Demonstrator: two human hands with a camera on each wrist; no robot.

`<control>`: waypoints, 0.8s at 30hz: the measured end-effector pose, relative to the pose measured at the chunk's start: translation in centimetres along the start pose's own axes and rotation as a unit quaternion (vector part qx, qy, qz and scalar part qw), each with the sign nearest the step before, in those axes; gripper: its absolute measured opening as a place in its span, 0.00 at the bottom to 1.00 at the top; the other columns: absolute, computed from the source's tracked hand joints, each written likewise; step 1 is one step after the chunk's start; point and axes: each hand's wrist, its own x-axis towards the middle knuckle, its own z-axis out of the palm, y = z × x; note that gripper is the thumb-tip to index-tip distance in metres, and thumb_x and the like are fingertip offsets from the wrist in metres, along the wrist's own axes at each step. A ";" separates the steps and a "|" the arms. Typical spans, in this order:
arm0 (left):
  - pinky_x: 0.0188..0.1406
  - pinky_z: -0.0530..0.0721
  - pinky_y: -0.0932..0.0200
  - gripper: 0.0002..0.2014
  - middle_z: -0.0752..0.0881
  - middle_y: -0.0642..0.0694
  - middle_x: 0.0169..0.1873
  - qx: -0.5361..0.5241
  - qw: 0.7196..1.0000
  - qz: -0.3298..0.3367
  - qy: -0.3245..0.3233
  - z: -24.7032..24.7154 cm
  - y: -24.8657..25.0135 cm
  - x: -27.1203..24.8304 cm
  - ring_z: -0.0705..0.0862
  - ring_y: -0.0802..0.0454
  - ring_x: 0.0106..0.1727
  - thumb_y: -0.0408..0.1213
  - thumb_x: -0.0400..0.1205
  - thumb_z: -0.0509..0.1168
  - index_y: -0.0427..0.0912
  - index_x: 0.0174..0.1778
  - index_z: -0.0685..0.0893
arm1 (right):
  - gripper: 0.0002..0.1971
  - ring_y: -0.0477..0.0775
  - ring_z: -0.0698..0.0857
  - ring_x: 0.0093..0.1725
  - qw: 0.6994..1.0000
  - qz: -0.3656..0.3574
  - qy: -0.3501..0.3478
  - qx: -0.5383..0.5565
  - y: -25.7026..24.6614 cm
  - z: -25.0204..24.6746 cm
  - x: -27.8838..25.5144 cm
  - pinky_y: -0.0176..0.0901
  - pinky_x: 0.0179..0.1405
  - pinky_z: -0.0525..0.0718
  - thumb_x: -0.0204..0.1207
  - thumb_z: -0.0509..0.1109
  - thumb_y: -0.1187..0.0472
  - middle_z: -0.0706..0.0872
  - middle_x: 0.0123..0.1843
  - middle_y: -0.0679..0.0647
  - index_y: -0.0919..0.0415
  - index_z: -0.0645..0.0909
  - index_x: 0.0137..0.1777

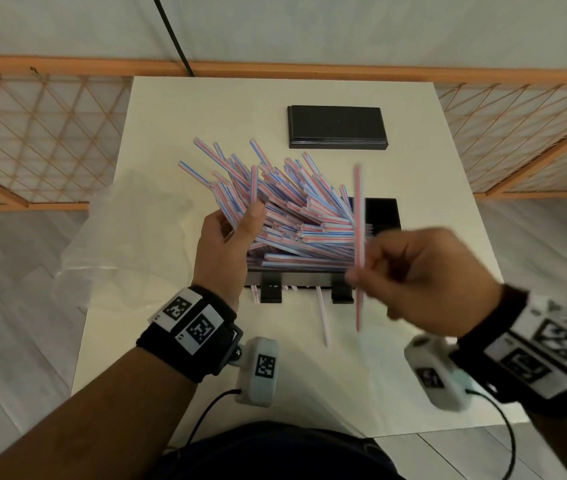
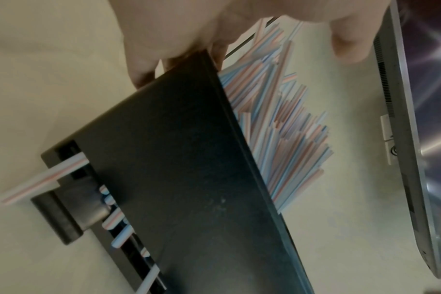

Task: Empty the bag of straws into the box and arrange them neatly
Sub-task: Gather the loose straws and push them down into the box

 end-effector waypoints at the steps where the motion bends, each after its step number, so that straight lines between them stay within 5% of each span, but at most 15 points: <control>1: 0.60 0.85 0.58 0.44 0.90 0.49 0.56 0.007 1.000 0.008 -0.008 -0.1 -0.1 -0.1 0.90 0.60 0.56 0.69 0.65 0.76 0.39 0.67 0.81 | 0.11 0.54 0.82 0.22 0.999 -0.023 0.040 -0.009 -0.8 -1.1 0.7 0.39 0.23 0.78 0.74 0.78 0.56 0.84 0.25 0.50 0.57 0.84 0.33; 6: 0.67 0.85 0.53 0.46 0.89 0.47 0.60 0.030 0.999 0.024 -0.028 -0.6 -0.5 -0.7 0.88 0.50 0.63 0.66 0.61 0.77 0.40 0.70 0.80 | 0.11 0.50 0.84 0.28 0.983 -0.076 0.101 -0.129 -1.1 -2.8 4.0 0.27 0.30 0.74 0.75 0.76 0.51 0.83 0.23 0.44 0.53 0.83 0.34; 11: 0.66 0.87 0.47 0.46 0.88 0.45 0.59 0.054 0.998 0.016 -0.035 -0.8 -0.6 -1.1 0.87 0.50 0.58 0.66 0.60 0.79 0.43 0.71 0.79 | 0.10 0.57 0.85 0.33 0.972 -0.037 0.075 -0.221 1.4 -0.4 5.0 0.40 0.39 0.76 0.74 0.77 0.53 0.88 0.31 0.48 0.58 0.84 0.47; 15: 0.60 0.87 0.55 0.40 0.88 0.54 0.54 0.066 0.997 0.022 -0.039 -0.6 -0.5 -1.3 0.86 0.63 0.51 0.55 0.66 0.85 0.42 0.71 0.79 | 0.11 0.61 0.81 0.22 0.966 -0.076 0.134 -0.209 2.3 2.2 2.1 0.41 0.27 0.79 0.69 0.77 0.55 0.81 0.22 0.48 0.56 0.79 0.32; 17: 0.59 0.87 0.62 0.33 0.88 0.56 0.54 0.080 0.995 0.030 -0.050 -0.5 -0.7 -1.2 0.87 0.71 0.50 0.41 0.73 0.84 0.40 0.72 0.78 | 0.15 0.63 0.84 0.27 0.968 -0.038 0.055 -0.241 3.3 4.6 0.6 0.46 0.28 0.83 0.71 0.71 0.48 0.84 0.24 0.51 0.56 0.81 0.29; 20: 0.67 0.89 0.48 0.37 0.90 0.51 0.63 0.084 0.994 0.026 -0.066 -0.2 -0.9 -0.9 0.90 0.59 0.63 0.43 0.70 0.86 0.42 0.74 0.77 | 0.19 0.60 0.87 0.48 0.943 0.096 -0.127 -0.293 5.9 8.4 0.5 0.48 0.47 0.86 0.78 0.65 0.39 0.90 0.44 0.53 0.54 0.87 0.47; 22: 0.65 0.91 0.47 0.42 0.89 0.50 0.65 0.092 0.993 0.029 -0.072 -0.1 -1.0 -0.8 0.90 0.55 0.65 0.49 0.66 0.84 0.44 0.76 0.77 | 0.25 0.60 0.86 0.56 0.933 0.159 -0.146 -0.288 7.4 10.8 1.3 0.49 0.54 0.86 0.78 0.64 0.35 0.89 0.54 0.55 0.56 0.86 0.55; 24: 0.63 0.91 0.51 0.41 0.88 0.50 0.66 0.103 0.992 0.032 -0.072 -0.1 -1.3 -0.7 0.89 0.56 0.65 0.44 0.68 0.86 0.45 0.77 0.76 | 0.26 0.60 0.86 0.58 0.932 0.192 -0.129 -0.279 8.4 12.6 2.3 0.51 0.57 0.86 0.77 0.64 0.35 0.87 0.58 0.56 0.56 0.85 0.59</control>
